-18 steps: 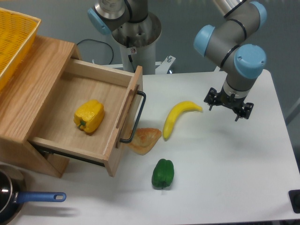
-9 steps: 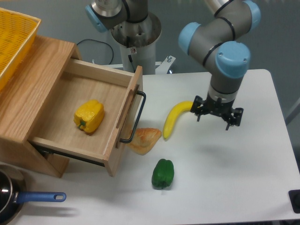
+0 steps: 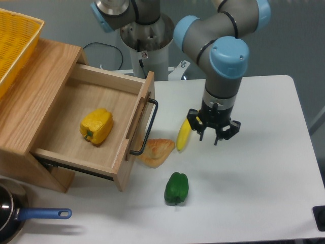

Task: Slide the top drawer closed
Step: 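Move the gripper toward the open drawer's front panel and lower it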

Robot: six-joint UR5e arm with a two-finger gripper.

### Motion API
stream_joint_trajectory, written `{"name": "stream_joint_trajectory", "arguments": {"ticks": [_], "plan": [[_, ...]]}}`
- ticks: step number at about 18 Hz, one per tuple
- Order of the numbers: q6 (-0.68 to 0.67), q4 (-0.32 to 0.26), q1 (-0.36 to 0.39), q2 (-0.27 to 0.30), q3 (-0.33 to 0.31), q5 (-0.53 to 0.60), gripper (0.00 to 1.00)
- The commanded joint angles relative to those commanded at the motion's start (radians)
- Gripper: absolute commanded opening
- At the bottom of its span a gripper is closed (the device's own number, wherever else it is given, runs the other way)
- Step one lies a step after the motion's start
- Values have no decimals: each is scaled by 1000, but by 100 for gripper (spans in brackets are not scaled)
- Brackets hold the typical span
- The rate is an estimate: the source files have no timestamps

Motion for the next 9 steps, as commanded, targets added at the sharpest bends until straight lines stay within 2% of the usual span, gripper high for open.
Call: {"name": "stream_joint_trajectory", "arguments": {"ticks": [4, 6, 9], "plan": [[-12, -38, -23, 18, 0, -12, 8], [-18, -58, -26, 31, 2, -31, 0], [-26, -61, -37, 40, 0, -71, 0]]}}
